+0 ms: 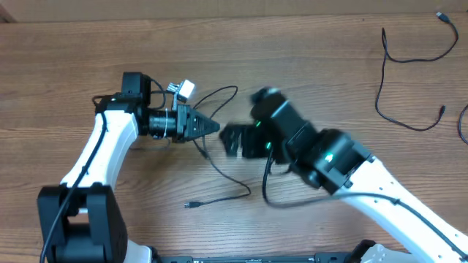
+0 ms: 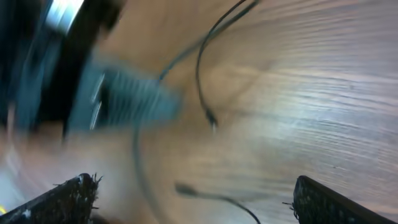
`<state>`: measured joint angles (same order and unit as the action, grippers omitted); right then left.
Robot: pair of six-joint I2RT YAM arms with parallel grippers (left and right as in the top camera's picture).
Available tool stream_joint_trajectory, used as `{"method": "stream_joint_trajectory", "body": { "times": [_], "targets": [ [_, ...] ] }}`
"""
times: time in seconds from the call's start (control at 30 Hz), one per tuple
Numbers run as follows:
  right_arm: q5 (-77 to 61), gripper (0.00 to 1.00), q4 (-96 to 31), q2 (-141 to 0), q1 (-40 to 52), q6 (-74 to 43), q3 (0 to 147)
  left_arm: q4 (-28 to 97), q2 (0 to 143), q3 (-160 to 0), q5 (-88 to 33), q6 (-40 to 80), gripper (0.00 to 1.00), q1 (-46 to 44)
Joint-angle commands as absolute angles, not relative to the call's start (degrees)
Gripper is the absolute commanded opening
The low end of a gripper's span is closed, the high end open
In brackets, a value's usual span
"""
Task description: Untangle cables
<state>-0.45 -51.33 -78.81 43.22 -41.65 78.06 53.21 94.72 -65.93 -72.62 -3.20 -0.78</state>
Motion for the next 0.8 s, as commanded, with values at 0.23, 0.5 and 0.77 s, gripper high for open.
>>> {"method": "stream_joint_trajectory", "body": {
  "times": [0.23,0.5,0.77],
  "targets": [
    [-19.40,0.86,-41.04,-83.72,34.39,-62.72,79.46,64.93,89.67,-66.54,-74.30,-32.84,0.04,-1.23],
    [-29.30,0.59,-40.77,-90.30,34.48,-66.46,79.46,64.95,89.67,-66.54,-72.51,-32.80,0.04,-1.21],
    [-31.00,0.43,-39.48,-90.45,34.96,-66.67,79.46,64.90,89.67,-66.54,-71.24,-32.80,0.04,-1.21]
  ]
}}
